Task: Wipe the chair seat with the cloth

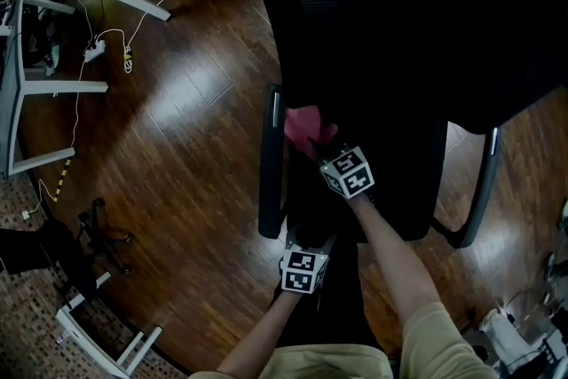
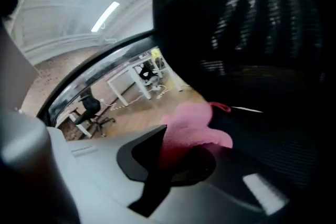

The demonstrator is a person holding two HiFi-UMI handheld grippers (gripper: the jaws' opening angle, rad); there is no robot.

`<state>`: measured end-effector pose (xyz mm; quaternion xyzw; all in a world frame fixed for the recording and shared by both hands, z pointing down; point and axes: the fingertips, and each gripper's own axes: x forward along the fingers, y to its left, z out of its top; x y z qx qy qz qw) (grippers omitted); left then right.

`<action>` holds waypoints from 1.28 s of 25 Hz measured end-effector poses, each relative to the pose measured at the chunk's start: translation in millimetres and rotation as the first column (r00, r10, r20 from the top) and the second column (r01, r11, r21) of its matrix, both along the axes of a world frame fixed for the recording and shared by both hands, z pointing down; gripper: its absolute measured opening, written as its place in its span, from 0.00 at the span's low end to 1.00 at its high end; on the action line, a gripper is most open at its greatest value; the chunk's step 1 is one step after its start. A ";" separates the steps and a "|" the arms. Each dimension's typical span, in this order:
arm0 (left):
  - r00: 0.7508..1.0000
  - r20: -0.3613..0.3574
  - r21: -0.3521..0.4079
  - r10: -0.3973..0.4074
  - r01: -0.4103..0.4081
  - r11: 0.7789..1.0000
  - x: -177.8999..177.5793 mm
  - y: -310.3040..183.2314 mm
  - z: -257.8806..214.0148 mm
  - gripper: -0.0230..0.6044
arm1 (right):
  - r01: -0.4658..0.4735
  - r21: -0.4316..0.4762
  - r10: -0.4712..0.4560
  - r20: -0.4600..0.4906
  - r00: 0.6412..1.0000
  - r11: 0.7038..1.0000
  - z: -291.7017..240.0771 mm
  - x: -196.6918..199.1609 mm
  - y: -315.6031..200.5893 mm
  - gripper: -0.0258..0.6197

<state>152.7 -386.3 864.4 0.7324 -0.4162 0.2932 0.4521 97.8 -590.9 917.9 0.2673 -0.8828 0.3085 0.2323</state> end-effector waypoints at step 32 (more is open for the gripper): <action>0.999 -0.003 0.011 0.047 -0.047 0.999 5.4 33.6 0.6 0.47 | 0.126 -0.006 -0.126 -0.018 0.992 0.992 20.5 -54.5 38.5 0.06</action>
